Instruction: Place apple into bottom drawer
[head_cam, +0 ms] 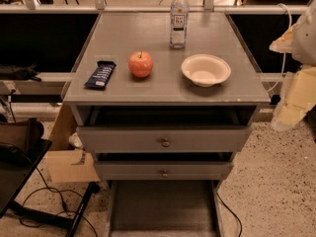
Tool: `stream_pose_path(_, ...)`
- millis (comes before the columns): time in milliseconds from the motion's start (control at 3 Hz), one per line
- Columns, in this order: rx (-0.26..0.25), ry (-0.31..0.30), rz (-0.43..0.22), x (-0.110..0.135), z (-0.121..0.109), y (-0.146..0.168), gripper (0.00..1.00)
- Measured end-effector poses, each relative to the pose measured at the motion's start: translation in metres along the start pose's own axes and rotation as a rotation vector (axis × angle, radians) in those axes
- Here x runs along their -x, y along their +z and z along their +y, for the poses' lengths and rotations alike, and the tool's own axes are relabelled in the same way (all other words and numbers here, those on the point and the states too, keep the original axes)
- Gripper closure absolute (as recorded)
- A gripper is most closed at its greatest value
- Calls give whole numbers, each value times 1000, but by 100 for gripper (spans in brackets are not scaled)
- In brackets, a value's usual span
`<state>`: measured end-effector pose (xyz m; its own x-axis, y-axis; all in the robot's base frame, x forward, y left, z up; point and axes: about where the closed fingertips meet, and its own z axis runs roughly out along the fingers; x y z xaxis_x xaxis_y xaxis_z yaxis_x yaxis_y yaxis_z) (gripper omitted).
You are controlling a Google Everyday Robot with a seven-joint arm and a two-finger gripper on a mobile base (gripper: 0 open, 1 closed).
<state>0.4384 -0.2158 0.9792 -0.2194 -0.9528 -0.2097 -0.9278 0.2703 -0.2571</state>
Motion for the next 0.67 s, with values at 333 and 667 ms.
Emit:
stream_pose_path(333, -2, 6, -21, 6, -6, 4, 0)
stream_pose_path(667, 11, 34, -113, 33, -30, 28, 0)
